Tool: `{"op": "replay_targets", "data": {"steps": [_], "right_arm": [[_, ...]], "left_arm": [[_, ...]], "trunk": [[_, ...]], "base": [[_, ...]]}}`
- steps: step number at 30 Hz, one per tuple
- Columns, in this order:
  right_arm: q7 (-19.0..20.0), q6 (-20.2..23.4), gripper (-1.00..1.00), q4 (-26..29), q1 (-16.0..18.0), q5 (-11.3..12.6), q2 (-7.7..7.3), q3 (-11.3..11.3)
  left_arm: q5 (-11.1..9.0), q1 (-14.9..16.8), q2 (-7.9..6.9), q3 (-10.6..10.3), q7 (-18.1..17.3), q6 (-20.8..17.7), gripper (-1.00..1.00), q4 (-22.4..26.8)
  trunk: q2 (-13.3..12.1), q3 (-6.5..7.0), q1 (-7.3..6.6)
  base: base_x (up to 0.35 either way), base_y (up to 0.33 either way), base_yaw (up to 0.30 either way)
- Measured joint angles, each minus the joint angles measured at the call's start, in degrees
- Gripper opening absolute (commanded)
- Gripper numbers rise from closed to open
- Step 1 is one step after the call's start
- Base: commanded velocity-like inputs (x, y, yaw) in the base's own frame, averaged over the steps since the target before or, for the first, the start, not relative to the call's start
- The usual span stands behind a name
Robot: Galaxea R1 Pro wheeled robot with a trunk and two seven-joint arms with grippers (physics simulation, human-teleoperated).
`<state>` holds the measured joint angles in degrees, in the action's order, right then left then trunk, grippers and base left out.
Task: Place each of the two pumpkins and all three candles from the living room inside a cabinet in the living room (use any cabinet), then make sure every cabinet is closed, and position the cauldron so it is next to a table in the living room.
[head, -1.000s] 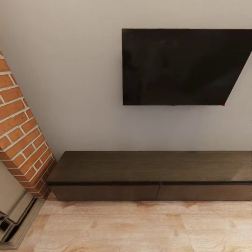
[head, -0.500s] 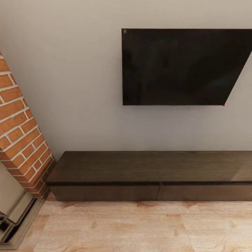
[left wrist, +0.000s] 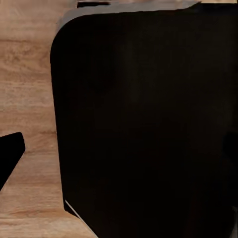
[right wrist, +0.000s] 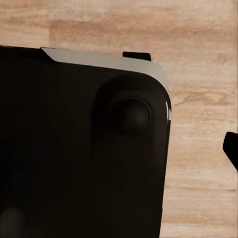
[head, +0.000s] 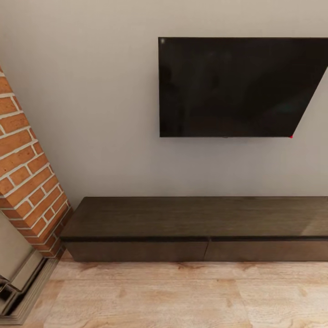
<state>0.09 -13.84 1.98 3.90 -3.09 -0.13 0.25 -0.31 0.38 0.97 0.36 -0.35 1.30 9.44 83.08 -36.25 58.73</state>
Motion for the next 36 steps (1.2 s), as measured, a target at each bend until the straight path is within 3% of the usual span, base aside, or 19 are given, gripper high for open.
{"op": "replay_targets", "data": {"steps": [2,9,15,17,18,20,22,24,25,26,28,29,32,34,36], "right_arm": [[-0.03,0.02,1.0,1.12,0.21,-0.03,-0.04,-0.01],[0.04,1.49,1.0,17.71,0.41,0.06,-0.08,-0.19],[0.11,8.63,1.0,30.74,0.41,-0.43,-0.25,0.12],[0.4,15.15,1.0,36.51,0.42,-3.92,-0.6,0.21],[0.46,16.18,1.0,37.18,0.41,-4.9,-0.65,0.21],[0.58,18.42,1.0,38.63,0.41,-8.32,-0.69,0.14],[0.65,19.82,1.0,39.95,0.41,-11.77,-0.72,0.07],[0.68,20.46,1.0,41.74,0.41,-13.58,-0.74,0.04],[0.69,20.74,1.0,43.2,0.41,-14.17,-0.78,0.06],[0.8,20.7,1.0,43.68,0.41,-14.6,-0.75,0.18],[0.85,20.3,1.0,41.54,0.4,-14.82,-0.68,0.9],[0.78,20.05,1.0,39.94,0.4,-15.45,-0.66,3.25],[0.64,19.91,1.0,39.14,0.41,-16.15,-0.65,6.49],[0.57,19.72,1.0,38.91,0.41,-16.31,-0.66,7.65],[0.48,18.79,1.0,38.58,0.41,-16.37,-0.7,8.13]], "left_arm": [[0.03,0.1,-0.06,-0.04,-0.1,-0.06,1.0,2.84],[0.05,0.39,-0.14,-0.15,-0.67,-0.5,1.0,19.75],[0.04,1.21,0.39,-0.24,-4.17,-0.64,1.0,30.48],[0.02,1.48,0.58,-0.41,-9.86,-2.13,1.0,38.42],[0.05,1.49,0.6,-0.47,-11.45,-2.82,1.0,39.74],[0.08,1.52,0.59,-0.83,-18.02,-6.41,1.0,43.79],[0.05,1.55,0.44,-1.09,-27.1,-12.07,1.0,48.81],[0.03,1.56,0.13,-1.13,-35.09,-17.63,1.0,54.55],[0.01,1.57,0.03,-1.14,-39.33,-21.07,1.0,58.74],[-0.01,1.86,-0.07,-1.25,-44.22,-26.6,1.0,66.05],[0.02,2.74,-0.14,-1.25,-48.16,-30.88,1.0,71.04],[-0.07,5.91,-0.11,-1.24,-53.61,-34.38,1.0,72.47],[-0.14,11.4,0.05,-1.18,-60.07,-39.75,1.0,73.06],[-0.63,15.91,0.19,-1.06,-62.47,-42.8,1.0,73.12],[-2.63,20.13,0.38,-1.0,-63.56,-44.24,1.0,73.07]], "trunk": [[0.0,0.0,0.0],[0.0,0.0,0.0],[0.0,0.0,0.0],[0.0,0.01,0.0],[0.0,0.0,0.0],[0.0,0.0,0.0],[0.0,0.0,0.0],[0.0,0.0,0.0],[0.0,0.01,0.0],[0.0,0.0,0.0],[0.0,0.0,0.0],[0.0,0.0,0.0],[0.0,0.01,0.0],[0.0,0.01,0.0],[0.0,0.0,0.0]], "base": [[0.0,0.0,0.0],[0.0,0.0,0.0],[0.0,0.0,0.0],[0.0,0.0,0.0],[0.0,0.0,0.0],[0.0,0.0,0.0],[0.0,0.0,0.0],[0.0,0.0,0.0],[0.0,0.0,0.0],[0.0,0.0,0.0],[0.0,0.0,0.0],[0.0,0.0,0.0],[0.0,0.0,0.0],[0.0,0.0,0.0],[0.0,0.0,0.0]]}}
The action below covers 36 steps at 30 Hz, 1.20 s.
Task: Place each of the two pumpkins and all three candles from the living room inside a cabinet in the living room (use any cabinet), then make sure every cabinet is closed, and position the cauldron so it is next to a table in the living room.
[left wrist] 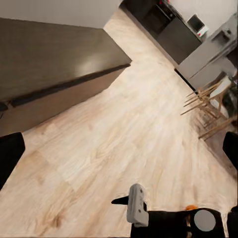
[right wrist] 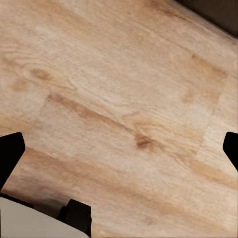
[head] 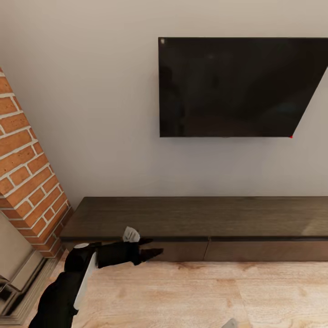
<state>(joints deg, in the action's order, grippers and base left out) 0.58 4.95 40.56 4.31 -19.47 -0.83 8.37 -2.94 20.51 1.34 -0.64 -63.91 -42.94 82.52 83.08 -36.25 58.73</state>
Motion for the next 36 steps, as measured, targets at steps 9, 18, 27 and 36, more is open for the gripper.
{"op": "replay_targets", "data": {"steps": [9,18,27,36], "right_arm": [[-0.39,-4.84,1.0,-1.39,0.0,-0.04,0.19,0.31],[-0.4,-6.03,1.0,-6.71,0.0,-4.4,0.36,1.55],[-0.4,-7.63,1.0,-8.09,0.0,-5.48,0.23,1.79],[-7.95,-7.27,1.0,-4.98,0.04,-20.77,0.66,1.82]], "left_arm": [[-17.34,12.67,-0.6,1.94,-0.8,-0.32,1.0,-0.95],[-30.78,13.31,-0.68,4.96,-0.72,-0.53,1.0,-3.35],[-31.54,13.32,-0.09,5.07,1.9,-0.53,1.0,-7.51],[-31.55,13.33,0.0,5.18,2.59,-0.5,1.0,-8.03]], "trunk": [[0.0,-0.01,0.0],[0.0,-0.01,0.0],[0.0,-0.01,0.0],[0.0,-0.01,0.0]], "base": [[0.0,0.0,0.0],[0.0,0.0,0.0],[0.0,0.0,0.0],[0.0,0.0,0.0]]}}
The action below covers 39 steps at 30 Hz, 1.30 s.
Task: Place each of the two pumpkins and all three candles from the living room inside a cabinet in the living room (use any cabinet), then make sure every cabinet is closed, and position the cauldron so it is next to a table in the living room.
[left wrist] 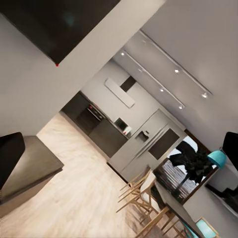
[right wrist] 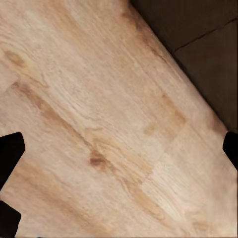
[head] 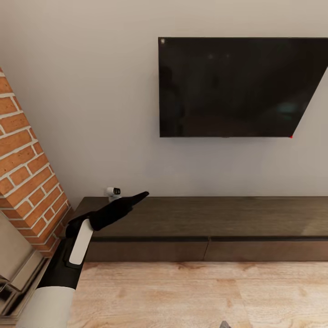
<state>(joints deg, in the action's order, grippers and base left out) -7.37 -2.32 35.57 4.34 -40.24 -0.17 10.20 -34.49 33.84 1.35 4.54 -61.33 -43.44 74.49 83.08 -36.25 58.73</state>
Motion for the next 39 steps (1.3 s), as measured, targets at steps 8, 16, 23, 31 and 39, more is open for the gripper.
{"op": "replay_targets", "data": {"steps": [8,16,23,31,39], "right_arm": [[-32.84,7.76,1.0,-10.67,0.72,-37.87,8.69,0.02],[-41.18,11.03,1.0,-14.18,0.78,-46.5,9.69,0.01],[-46.27,11.03,1.0,-14.5,1.45,-46.52,9.87,-0.08],[-46.44,10.77,1.0,-14.74,1.54,-46.6,9.84,-0.09],[-46.51,10.91,1.0,-14.69,1.55,-46.46,9.83,-0.09]], "left_arm": [[0.01,0.02,0.09,-0.33,2.34,-0.05,1.0,0.44],[0.54,0.49,0.12,-0.75,5.3,0.13,1.0,0.12],[0.23,2.77,1.08,-1.58,18.74,1.08,1.0,-0.28],[0.12,2.65,0.64,-2.19,19.19,1.9,1.0,-0.3],[0.01,2.61,0.09,-2.11,19.16,1.94,1.0,-2.55]], "trunk": [[0.0,0.0,0.0],[0.0,0.0,0.0],[0.0,0.0,0.0],[0.0,0.0,0.0],[0.39,-0.18,0.21]], "base": [[0.0,0.0,0.0],[0.0,0.0,0.0],[0.0,0.0,0.0],[0.0,0.0,0.0],[0.0,0.0,0.0]]}}
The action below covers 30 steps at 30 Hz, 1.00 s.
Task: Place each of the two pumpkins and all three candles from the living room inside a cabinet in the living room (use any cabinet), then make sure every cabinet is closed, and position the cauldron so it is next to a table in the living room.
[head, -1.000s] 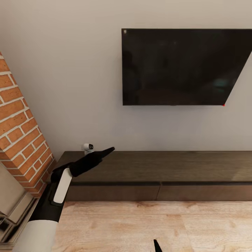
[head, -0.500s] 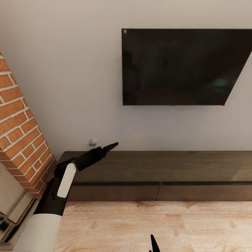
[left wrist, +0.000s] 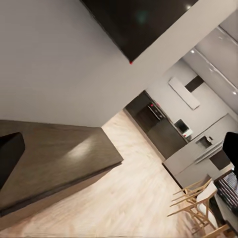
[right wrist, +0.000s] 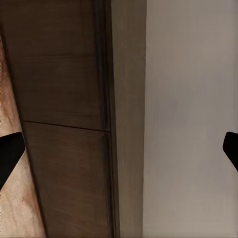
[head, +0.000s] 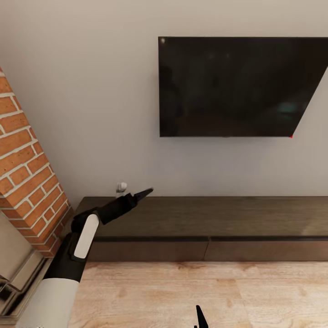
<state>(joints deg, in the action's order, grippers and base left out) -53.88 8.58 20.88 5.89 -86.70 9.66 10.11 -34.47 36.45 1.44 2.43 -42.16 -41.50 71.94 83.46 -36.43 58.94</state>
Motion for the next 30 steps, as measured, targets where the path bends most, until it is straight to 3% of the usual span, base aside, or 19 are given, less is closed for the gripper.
{"op": "replay_targets", "data": {"steps": [7,19,26,30], "right_arm": [[-0.04,-0.14,1.0,0.03,0.0,0.08,-0.01,0.0],[-0.51,-0.05,1.0,-0.7,0.0,-0.1,-0.05,0.0],[-7.35,-0.01,1.0,-0.09,0.0,0.21,-0.04,0.03],[-12.36,-0.28,1.0,0.95,0.0,0.2,-0.21,0.0]], "left_arm": [[-0.05,-0.02,-0.28,0.14,-0.02,0.02,1.0,-2.08],[0.21,0.03,0.28,-0.33,0.11,-0.05,1.0,-1.47],[0.19,0.03,0.39,-3.13,0.19,-0.07,1.0,-0.49],[0.11,0.03,0.37,-3.47,0.31,-0.07,1.0,0.22]], "trunk": [[2.81,-1.26,1.54],[7.62,-3.41,4.17],[10.43,-4.67,5.71],[12.03,-5.38,6.59]], "base": [[0.0,0.0,0.0],[0.0,0.0,0.0],[0.0,0.0,0.0],[0.0,0.0,0.0]]}}
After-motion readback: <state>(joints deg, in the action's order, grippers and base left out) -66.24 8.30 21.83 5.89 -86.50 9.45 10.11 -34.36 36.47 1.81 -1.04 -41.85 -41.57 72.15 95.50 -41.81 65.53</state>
